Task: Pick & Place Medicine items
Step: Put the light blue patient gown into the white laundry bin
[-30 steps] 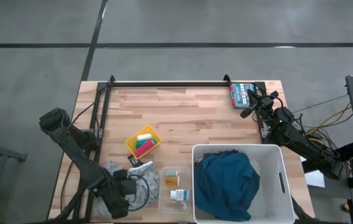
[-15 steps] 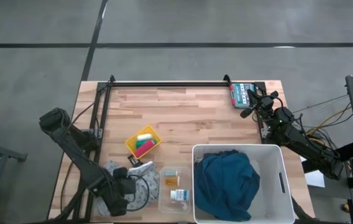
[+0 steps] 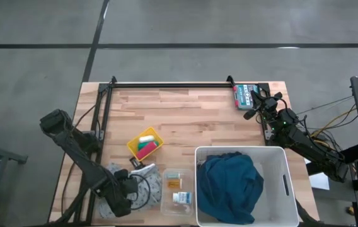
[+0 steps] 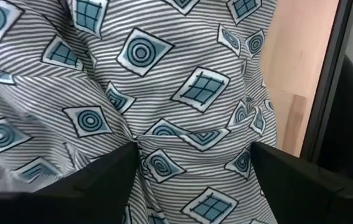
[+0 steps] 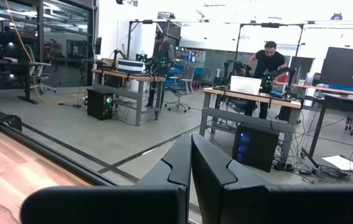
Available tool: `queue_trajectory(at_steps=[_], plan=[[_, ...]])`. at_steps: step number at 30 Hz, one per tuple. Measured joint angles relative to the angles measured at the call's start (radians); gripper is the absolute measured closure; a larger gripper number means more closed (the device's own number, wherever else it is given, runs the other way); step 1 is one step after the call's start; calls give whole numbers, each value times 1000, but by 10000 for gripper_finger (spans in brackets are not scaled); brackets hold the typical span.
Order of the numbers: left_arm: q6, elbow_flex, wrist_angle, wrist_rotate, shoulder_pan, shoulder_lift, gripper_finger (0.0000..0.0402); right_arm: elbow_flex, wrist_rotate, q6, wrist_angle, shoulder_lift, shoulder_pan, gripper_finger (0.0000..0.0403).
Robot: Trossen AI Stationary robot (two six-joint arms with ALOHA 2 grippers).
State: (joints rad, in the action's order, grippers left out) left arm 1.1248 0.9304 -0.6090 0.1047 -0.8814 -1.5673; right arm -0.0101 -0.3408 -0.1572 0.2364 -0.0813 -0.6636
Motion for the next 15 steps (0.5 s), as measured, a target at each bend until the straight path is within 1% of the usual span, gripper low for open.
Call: queue_trajectory(at_steps=[7, 12, 15], plan=[[4, -92, 115, 3, 0, 1, 84, 0, 0, 0, 0, 0, 0, 394], [74, -159, 178, 4, 0, 3, 84, 0, 0, 0, 0, 0, 0, 394], [88, -188, 210, 7, 0, 5, 84, 0, 0, 0, 0, 0, 0, 394]])
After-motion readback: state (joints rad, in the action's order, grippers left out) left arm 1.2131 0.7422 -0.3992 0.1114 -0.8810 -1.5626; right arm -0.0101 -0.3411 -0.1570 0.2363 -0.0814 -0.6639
